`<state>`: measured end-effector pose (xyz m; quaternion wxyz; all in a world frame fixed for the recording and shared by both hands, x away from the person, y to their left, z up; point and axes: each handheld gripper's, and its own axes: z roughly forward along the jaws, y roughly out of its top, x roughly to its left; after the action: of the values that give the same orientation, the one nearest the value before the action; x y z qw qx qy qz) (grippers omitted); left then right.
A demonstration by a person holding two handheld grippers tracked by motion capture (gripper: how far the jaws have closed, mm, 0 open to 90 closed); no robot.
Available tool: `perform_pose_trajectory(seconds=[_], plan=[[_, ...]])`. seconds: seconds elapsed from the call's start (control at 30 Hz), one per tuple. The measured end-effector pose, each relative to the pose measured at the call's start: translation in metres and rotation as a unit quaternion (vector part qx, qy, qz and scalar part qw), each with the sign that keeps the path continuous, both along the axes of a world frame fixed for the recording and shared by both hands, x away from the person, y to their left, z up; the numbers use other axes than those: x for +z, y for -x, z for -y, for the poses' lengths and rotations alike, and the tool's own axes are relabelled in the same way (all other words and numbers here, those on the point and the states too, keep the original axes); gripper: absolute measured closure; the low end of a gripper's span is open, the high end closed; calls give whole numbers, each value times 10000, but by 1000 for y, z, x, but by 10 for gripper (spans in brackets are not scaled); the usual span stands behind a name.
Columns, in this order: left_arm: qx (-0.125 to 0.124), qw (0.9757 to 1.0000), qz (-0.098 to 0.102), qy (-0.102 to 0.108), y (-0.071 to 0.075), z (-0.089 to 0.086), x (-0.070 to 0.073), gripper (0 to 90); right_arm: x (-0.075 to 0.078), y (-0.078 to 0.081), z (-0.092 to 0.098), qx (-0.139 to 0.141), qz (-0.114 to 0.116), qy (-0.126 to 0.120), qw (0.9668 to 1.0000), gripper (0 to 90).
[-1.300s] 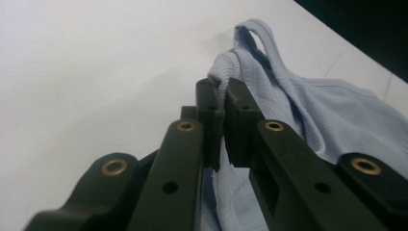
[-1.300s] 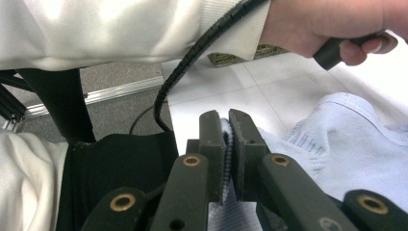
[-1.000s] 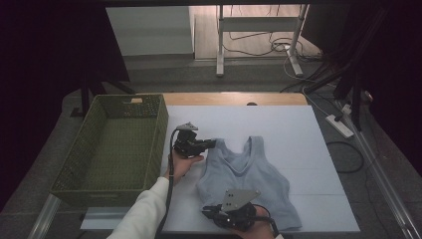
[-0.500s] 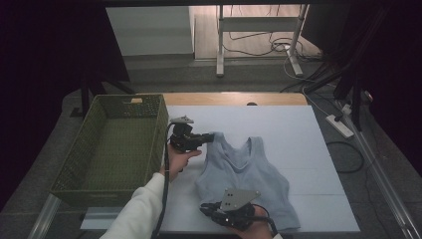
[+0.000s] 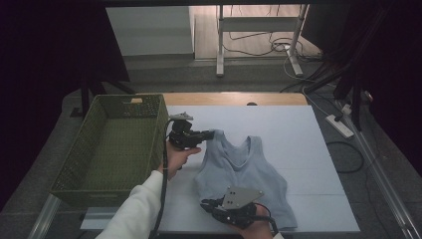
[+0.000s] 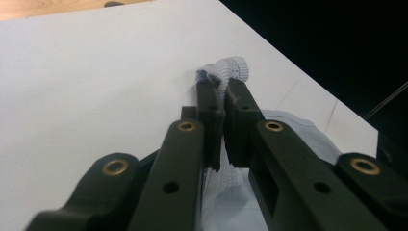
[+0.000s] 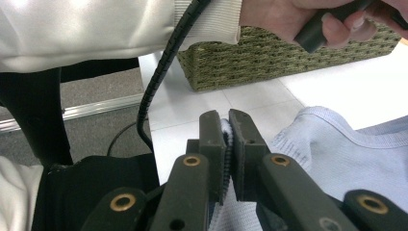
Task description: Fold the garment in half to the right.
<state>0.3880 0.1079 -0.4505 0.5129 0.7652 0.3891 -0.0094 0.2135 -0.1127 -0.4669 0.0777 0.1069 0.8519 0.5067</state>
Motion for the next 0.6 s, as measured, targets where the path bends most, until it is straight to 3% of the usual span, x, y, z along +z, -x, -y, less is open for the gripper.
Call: perform_pose_trajectory(seconds=[0.6], plan=[[89,9999,101,15,2,-14,17,861,3,-3,-9,-71,172,-60,9998,844]])
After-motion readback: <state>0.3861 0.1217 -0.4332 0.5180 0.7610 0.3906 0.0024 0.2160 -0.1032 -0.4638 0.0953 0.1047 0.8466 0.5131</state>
